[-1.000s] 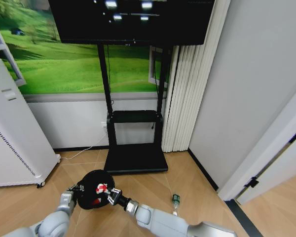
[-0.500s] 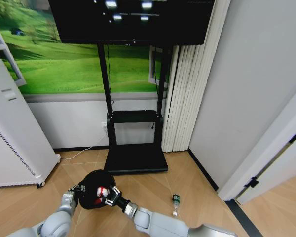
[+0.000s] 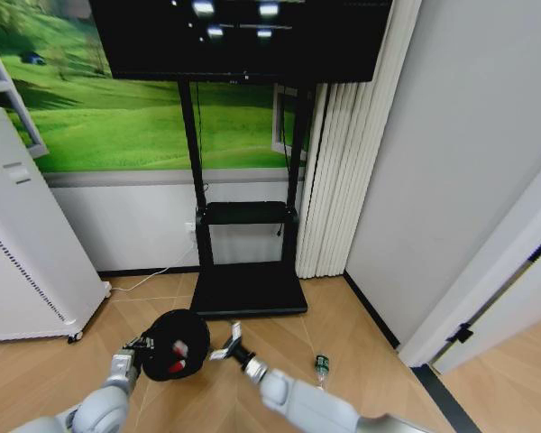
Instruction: Pick up the trash bin and place the garbage on the floor into it.
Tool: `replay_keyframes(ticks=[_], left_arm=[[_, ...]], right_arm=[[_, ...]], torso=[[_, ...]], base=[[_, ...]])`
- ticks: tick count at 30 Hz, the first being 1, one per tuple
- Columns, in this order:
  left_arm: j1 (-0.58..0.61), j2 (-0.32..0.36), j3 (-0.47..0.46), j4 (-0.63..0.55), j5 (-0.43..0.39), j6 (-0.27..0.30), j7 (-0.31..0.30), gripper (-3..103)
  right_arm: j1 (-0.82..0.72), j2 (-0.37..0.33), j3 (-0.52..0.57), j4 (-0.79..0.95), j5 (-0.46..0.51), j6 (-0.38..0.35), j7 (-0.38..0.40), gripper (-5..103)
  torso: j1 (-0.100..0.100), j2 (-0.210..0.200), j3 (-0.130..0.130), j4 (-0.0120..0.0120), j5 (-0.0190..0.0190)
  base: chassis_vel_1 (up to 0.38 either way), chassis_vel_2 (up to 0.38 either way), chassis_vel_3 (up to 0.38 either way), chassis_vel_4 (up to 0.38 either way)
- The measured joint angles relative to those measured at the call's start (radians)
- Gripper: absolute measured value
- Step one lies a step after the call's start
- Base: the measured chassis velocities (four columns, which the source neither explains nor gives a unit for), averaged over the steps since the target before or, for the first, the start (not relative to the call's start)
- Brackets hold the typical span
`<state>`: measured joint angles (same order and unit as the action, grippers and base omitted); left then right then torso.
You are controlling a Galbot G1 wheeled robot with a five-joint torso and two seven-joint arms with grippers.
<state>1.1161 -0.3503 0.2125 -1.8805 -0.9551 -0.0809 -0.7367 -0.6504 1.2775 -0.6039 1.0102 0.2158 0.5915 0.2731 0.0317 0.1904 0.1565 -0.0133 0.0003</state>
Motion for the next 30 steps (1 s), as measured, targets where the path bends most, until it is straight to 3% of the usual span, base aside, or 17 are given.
replay_keyframes(ticks=[3, 10, 21, 30], left_arm=[[0.000, 0.003, 0.000, -0.002, 0.003, -0.001, 0.000, 7], [0.000, -0.004, 0.011, -0.011, 0.013, 0.002, -0.010, 7], [0.003, 0.011, 0.002, -0.036, 0.016, 0.006, -0.017, 7], [0.019, 0.004, -0.007, -0.047, 0.027, -0.001, -0.019, 7]], right_arm=[[-0.055, -0.070, 0.109, -0.038, 0.028, 0.008, -0.027, 100], [-0.151, -0.143, 0.223, -0.051, 0.029, 0.030, -0.065, 100], [-0.174, -0.163, 0.252, -0.029, 0.012, 0.043, -0.069, 100], [-0.170, -0.147, 0.240, -0.023, -0.052, 0.042, -0.008, 100]], torso=[[0.000, 0.000, 0.000, -0.0003, 0.0000], [0.000, 0.000, 0.000, -0.0003, 0.0000], [0.000, 0.000, 0.000, 0.0003, 0.0000], [0.000, 0.000, 0.000, -0.0006, -0.0003]], base=[[0.000, 0.000, 0.000, 0.000], [0.000, 0.000, 0.000, 0.000], [-0.032, -0.036, 0.026, 0.036], [-0.180, -0.166, 0.172, 0.175]])
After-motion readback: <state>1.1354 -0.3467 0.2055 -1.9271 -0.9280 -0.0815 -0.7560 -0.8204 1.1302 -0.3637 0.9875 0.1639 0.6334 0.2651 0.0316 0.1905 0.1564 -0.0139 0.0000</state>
